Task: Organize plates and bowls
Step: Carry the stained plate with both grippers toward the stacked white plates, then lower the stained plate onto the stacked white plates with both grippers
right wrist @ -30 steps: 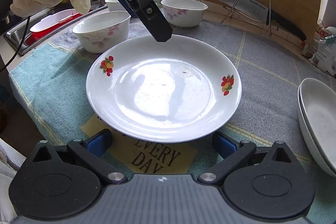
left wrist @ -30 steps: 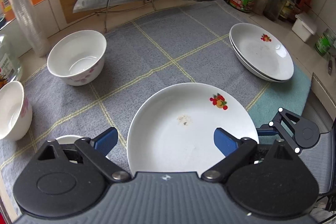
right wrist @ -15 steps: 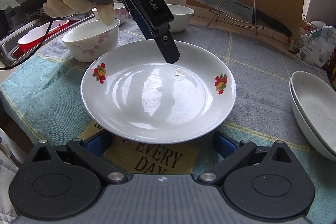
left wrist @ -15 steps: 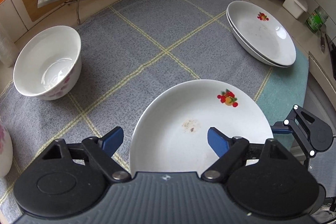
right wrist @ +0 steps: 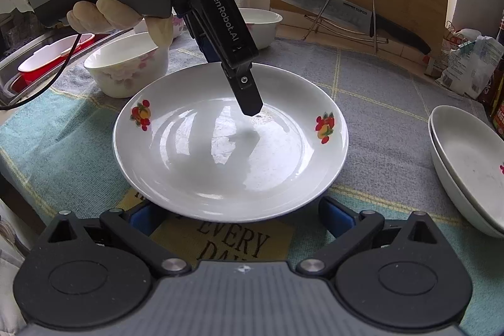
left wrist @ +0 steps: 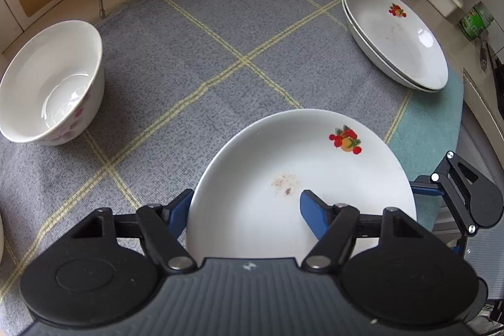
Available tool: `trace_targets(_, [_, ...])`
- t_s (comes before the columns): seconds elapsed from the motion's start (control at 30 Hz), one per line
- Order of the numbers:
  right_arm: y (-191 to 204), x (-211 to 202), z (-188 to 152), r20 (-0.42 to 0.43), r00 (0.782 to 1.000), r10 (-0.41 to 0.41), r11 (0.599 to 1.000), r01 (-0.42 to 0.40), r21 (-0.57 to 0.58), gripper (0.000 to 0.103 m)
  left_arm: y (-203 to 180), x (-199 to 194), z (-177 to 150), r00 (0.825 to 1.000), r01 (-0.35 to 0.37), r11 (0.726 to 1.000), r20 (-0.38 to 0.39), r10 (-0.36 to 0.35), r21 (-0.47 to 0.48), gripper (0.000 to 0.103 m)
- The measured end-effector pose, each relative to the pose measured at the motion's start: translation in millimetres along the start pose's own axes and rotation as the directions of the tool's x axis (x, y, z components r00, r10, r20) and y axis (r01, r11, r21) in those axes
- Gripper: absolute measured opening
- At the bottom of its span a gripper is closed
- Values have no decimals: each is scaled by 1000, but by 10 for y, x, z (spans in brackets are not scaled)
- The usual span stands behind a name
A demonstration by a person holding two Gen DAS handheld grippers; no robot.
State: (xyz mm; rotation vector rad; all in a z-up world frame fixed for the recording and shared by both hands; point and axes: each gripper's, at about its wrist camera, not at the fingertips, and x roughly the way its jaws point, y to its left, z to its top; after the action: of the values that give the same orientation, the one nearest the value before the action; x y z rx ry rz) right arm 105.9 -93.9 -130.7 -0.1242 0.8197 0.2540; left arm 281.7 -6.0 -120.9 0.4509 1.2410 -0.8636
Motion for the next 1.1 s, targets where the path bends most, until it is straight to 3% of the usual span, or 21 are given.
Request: trace_targets(1.1, [55,10,73,10,999,-31,999,31,-36,103,-51,39,33,1000,-22,996,9,22,82,68])
